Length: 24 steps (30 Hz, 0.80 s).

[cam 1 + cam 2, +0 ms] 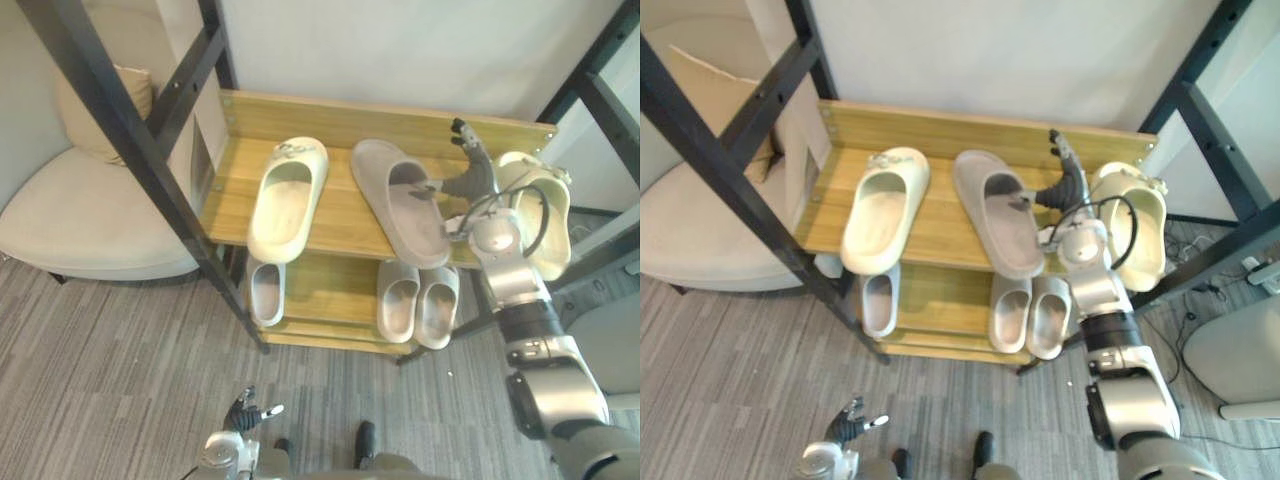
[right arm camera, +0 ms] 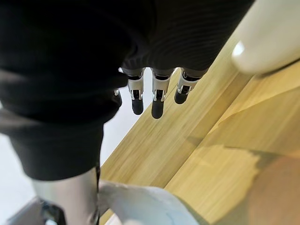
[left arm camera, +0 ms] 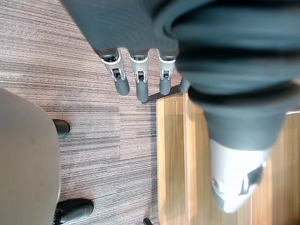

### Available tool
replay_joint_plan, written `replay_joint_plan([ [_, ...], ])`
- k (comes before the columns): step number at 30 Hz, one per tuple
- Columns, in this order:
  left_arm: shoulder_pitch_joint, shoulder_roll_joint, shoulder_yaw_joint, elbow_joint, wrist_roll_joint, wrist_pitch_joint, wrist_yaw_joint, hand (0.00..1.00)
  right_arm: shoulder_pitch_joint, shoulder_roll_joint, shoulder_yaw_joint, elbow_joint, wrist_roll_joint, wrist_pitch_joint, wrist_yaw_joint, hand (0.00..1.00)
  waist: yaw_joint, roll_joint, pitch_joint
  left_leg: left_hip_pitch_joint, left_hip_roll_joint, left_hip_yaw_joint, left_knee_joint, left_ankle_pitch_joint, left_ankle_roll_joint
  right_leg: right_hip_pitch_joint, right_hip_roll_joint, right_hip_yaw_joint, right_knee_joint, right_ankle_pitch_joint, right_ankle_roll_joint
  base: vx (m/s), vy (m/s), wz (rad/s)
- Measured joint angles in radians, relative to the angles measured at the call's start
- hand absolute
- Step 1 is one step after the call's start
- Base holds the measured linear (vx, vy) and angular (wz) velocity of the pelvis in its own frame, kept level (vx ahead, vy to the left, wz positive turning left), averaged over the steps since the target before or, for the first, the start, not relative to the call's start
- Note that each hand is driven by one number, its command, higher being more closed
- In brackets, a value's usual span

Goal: Organize the slippers on the shoe rack

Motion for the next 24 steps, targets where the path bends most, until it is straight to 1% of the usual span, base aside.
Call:
replay_joint_plan([
  [4,-0.001,0.001,0.001,-0.022,-0.02,-0.003,0.001,0.0,-0.07,0.0,0.003,0.047,0.0,0.0,0.0,0.0,0.015,0.0,0.027,0.0,0.0,0.0,0.0,0.0,0.0,0.0,0.0,0.0,0.0,0.0,0.0,-0.02,-0.011,0.0],
  [5,-0.001,0.001,0.001,-0.024,-0.02,-0.003,0.001,0.0,-0.082,0.0,0.014,0.056,0.0,-0.001,0.001,1.0,0.017,0.001,0.028,-0.001,0.0,0.0,0.0,0.0,0.0,-0.001,0.0,0.0,0.0,0.0,0.0,0.0,0.0,0.0],
  [10,-0.003,0.0,0.001,-0.024,-0.02,-0.004,0.001,0.0,-0.113,0.0,0.041,0.086,0.001,-0.005,0.008,1.0,0.023,0.0,0.03,-0.001,0.001,0.0,0.0,0.0,0.0,-0.001,0.0,0.0,0.0,0.0,0.0,-0.01,-0.009,0.0],
  [14,-0.008,0.002,0.001,-0.025,-0.02,-0.004,0.001,0.0,-0.151,0.0,0.072,0.113,0.001,-0.009,0.034,1.0,0.028,-0.001,0.039,0.0,0.001,0.002,0.002,0.0,0.0,0.0,0.0,0.002,0.0,0.0,0.0,-0.04,-0.018,-0.02],
  [18,-0.019,0.006,0.001,-0.025,-0.026,-0.004,0.002,0.0,-0.17,0.0,0.073,0.113,0.003,-0.019,0.04,1.0,0.029,-0.005,0.061,-0.001,0.001,0.001,0.002,0.006,-0.003,0.0,0.001,0.002,0.0,0.0,-0.001,-0.05,-0.027,0.0],
  [24,-0.019,0.007,0.001,-0.025,-0.028,-0.003,0.004,0.0,-0.17,0.0,0.078,0.113,0.021,-0.022,0.043,1.0,0.029,-0.006,0.062,0.0,0.001,0.001,0.001,0.01,-0.005,0.0,0.001,0.002,0.001,0.0,-0.002,0.0,0.0,0.0],
])
